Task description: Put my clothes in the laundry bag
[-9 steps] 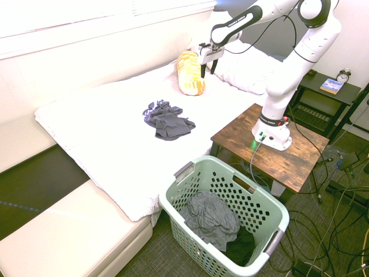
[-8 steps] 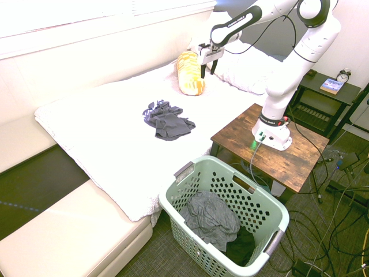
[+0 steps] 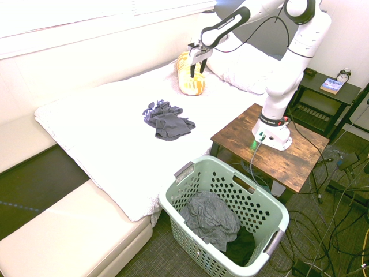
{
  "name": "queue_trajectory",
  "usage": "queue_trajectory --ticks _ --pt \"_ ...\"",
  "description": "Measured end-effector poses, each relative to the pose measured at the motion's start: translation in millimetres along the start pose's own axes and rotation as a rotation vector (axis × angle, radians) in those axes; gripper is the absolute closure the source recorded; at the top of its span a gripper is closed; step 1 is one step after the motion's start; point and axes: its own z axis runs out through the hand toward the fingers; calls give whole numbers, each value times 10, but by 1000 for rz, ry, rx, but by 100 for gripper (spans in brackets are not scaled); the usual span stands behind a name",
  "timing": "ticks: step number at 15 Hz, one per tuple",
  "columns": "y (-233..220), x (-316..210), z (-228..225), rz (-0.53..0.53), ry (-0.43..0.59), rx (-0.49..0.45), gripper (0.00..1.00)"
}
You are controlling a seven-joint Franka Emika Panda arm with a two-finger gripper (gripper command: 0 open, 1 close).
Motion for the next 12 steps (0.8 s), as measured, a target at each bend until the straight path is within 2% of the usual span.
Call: queue_trajectory --ticks 5,8,12 --pt "-841 337 908 -29 -23 -29 0" --pt "-1086 452 1755 -38 -48 -78 0" --pt "-1264 466 2896 -78 -105 -99 0"
